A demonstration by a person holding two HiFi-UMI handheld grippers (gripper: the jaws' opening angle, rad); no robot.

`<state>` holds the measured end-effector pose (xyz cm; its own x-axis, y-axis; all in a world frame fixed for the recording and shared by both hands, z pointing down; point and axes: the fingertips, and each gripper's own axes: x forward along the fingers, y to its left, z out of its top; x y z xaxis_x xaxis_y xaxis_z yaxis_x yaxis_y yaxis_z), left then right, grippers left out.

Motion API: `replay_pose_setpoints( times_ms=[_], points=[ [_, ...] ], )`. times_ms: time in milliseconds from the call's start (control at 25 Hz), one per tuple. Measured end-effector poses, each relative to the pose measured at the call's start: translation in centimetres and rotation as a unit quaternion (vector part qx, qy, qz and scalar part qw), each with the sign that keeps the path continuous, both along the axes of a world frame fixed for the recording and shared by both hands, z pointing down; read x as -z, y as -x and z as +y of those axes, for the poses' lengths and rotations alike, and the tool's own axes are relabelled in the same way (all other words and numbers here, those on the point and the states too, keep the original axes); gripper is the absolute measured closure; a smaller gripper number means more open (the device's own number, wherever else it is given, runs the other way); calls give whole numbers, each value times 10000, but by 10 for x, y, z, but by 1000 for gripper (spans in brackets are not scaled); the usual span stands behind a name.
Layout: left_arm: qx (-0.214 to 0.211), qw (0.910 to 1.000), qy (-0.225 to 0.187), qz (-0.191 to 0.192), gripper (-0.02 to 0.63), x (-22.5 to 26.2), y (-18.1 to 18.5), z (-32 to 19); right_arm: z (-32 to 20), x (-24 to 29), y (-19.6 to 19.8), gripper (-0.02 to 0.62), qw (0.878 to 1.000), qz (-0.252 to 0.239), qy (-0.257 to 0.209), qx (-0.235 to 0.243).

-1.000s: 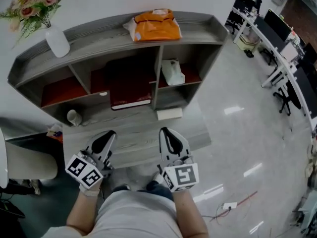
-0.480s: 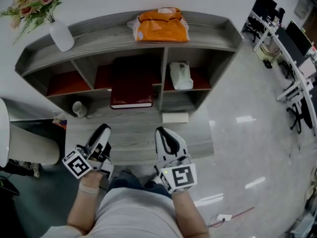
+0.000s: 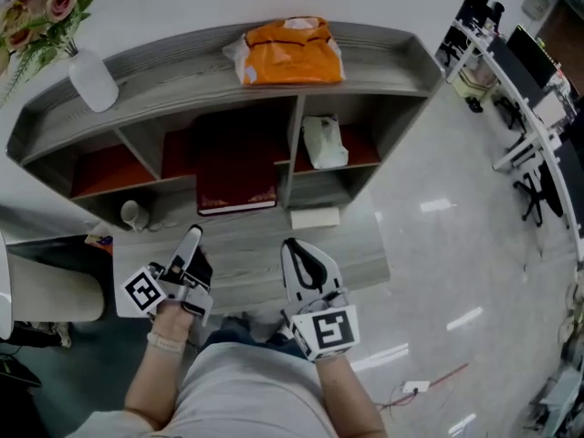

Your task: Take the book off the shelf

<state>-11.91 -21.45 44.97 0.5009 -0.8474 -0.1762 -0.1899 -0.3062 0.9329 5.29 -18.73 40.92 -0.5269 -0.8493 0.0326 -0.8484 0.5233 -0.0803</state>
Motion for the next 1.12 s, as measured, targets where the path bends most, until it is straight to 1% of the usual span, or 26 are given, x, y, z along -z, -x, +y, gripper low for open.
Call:
replay_pose_setpoints(
  times_ms=[80,280,520,680,800,840,920,1120],
  points=[
    [-97,9999,80,103,250,-3,-1,-11,-3,0,1,571,9999,57,19,-125],
    [-359,9990,196,155,235,-6,-7,-36,-10,-2,-5,571,9986,148,76,-508],
    [-586,9976,244,265,233,-4,-16,-63,-14,-5,-13,571,9960,213,119,-857],
    [-661,9970,297,259,235,-6,-21,-73,-16,-2,-19,571,9944,248,81,-1026],
    [-728,9960,351,384,236,-7,-23,-76,-16,-2,-23,571,9933,272,114,-1119],
    [-748,9955,370,450,245,-7,-23,-76,-16,-2,-23,571,9930,275,134,-1143],
    [-766,9944,414,605,350,-8,-21,-76,-16,-2,-25,571,9924,254,166,-1194],
    [-840,9925,464,756,360,-7,-21,-70,-15,-2,-31,571,9918,283,157,-1235]
  ],
)
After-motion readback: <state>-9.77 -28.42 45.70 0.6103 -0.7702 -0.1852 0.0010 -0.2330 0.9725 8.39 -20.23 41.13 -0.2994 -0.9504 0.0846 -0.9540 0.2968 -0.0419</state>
